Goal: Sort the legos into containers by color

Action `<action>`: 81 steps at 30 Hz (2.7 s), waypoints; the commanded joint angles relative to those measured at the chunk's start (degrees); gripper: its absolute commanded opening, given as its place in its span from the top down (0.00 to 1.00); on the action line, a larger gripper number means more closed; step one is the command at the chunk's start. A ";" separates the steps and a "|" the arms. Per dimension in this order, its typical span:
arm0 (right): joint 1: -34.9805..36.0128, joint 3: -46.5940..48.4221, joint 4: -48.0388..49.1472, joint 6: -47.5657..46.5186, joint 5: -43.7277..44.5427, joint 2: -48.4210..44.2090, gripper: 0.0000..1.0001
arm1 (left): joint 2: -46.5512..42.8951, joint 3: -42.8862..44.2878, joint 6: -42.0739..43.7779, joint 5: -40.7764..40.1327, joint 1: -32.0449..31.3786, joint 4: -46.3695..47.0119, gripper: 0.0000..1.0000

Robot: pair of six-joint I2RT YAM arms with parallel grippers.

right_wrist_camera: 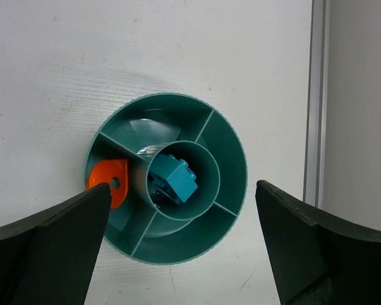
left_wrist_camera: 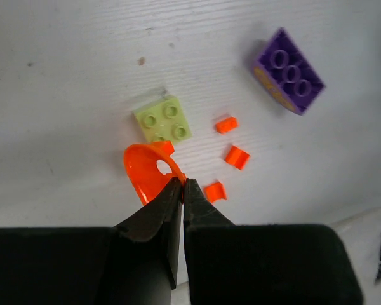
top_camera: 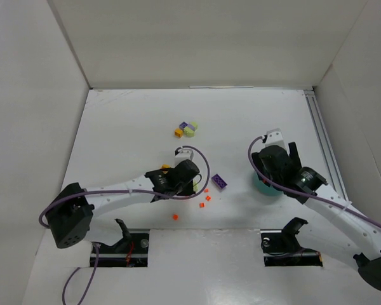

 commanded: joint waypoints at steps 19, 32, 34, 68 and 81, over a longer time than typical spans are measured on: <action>-16.98 8.02 -3.01 1.00 7.96 -12.02 0.00 | 21.68 35.11 11.19 31.55 -0.97 32.18 1.00; -16.99 7.40 -3.62 1.01 8.58 -12.91 0.00 | 32.41 26.51 -10.53 41.14 -0.97 65.80 1.00; -16.99 7.40 -3.62 1.01 8.05 -12.90 0.00 | 31.89 25.45 -11.15 39.74 -0.97 66.85 1.00; -16.99 7.40 -3.10 0.48 8.05 -14.66 0.00 | 34.69 20.26 -15.02 24.45 -3.26 68.27 1.00; -16.99 6.87 -3.10 0.48 7.52 -14.66 0.00 | 34.17 20.96 -12.56 22.77 -4.31 64.13 0.76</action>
